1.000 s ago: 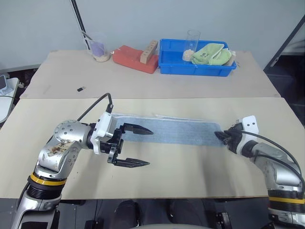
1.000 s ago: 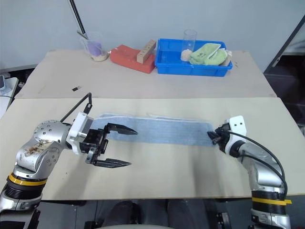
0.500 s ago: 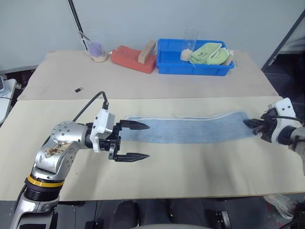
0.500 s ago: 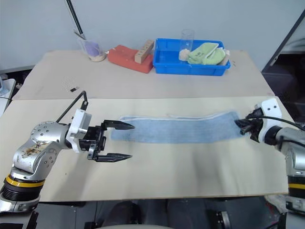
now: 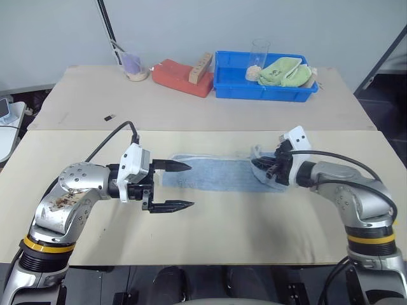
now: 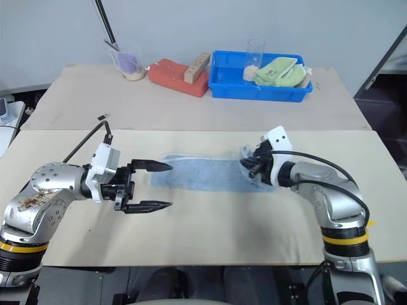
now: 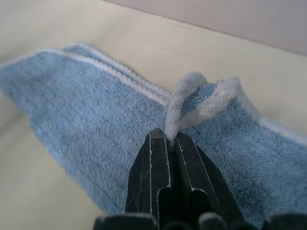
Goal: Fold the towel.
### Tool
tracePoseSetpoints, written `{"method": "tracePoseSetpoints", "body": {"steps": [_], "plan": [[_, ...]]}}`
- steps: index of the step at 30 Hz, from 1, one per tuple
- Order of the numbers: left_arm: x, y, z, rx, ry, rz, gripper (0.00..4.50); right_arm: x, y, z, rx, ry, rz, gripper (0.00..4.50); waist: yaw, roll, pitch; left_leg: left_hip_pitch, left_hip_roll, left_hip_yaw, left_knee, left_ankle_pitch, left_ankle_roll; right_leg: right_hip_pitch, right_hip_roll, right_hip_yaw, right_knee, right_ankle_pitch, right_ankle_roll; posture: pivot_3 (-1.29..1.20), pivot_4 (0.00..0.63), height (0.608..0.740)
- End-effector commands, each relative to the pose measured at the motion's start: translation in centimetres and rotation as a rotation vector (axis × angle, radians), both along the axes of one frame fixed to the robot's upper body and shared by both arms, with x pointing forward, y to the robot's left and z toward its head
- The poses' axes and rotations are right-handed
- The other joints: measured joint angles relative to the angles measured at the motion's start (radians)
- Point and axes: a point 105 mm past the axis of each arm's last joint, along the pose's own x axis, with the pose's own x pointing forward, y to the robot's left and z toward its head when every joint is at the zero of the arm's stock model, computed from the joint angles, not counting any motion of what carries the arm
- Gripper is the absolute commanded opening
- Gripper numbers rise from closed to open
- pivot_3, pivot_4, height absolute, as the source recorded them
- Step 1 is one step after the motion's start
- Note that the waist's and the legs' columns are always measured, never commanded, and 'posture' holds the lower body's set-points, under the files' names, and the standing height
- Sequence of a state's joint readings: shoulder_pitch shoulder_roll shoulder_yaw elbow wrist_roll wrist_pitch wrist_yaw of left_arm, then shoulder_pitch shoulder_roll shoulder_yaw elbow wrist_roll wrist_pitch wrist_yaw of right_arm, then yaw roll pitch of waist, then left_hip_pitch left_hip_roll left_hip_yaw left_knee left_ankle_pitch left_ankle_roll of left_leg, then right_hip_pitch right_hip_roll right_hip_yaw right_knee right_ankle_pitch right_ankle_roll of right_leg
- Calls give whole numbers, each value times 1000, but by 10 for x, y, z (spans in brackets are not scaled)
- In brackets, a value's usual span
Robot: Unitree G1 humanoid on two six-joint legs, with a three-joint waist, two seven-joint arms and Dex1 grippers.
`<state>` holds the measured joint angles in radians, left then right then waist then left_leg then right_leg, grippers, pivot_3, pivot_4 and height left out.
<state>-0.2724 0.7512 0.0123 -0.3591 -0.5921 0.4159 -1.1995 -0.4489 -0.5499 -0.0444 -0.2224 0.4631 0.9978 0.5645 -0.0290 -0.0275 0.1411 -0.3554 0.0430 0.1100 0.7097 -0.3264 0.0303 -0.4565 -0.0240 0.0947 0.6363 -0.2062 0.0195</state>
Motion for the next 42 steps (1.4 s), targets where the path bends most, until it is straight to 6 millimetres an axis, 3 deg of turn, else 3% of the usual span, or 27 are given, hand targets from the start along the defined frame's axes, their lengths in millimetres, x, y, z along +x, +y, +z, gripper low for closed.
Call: {"method": "tracePoseSetpoints", "body": {"steps": [1,13,17,23,26,30,37,42], "plan": [[2,4,4,30,-24,65,4500,5,-1,10,-4,-43,-19,371,1,0,0,0,0,0,0,0,0,0,0,-1,0,0,0,0,150,717],[11,22,-6,6,-22,285,4500,-8,29,28,69,-58,111,4480,-8,0,0,0,1,0,-1,0,0,0,1,-1,-1,0,0,0,150,717],[17,52,-16,-48,30,543,4500,-19,43,38,-49,-179,253,4480,-14,0,0,1,2,-1,-7,0,0,0,1,-1,-4,0,0,0,150,717],[0,77,-44,-198,261,890,4500,-35,51,50,-133,-288,458,4480,-12,0,0,2,3,-1,-10,0,0,0,-1,-2,-6,0,0,0,150,717],[-10,71,-58,-267,403,970,4500,-39,53,55,-147,-317,534,4480,-8,0,0,2,3,-2,-10,0,0,0,-2,-2,-7,1,0,0,150,717],[-6,64,-70,-302,515,1059,4500,-39,55,58,-155,-332,585,4480,-1,-1,0,3,2,-3,-10,1,0,1,-2,-2,-6,1,0,0,150,717],[20,32,-82,-364,636,1144,4500,-38,53,64,-186,-352,645,4480,10,-2,0,3,-1,-3,-9,1,-1,1,-1,-1,-6,2,-1,0,150,717],[32,23,-90,-354,689,1192,4500,-40,50,71,-205,-358,697,4480,10,-2,-1,3,-2,-3,-10,1,-1,1,-1,-1,-6,3,-1,0,150,717]]}}
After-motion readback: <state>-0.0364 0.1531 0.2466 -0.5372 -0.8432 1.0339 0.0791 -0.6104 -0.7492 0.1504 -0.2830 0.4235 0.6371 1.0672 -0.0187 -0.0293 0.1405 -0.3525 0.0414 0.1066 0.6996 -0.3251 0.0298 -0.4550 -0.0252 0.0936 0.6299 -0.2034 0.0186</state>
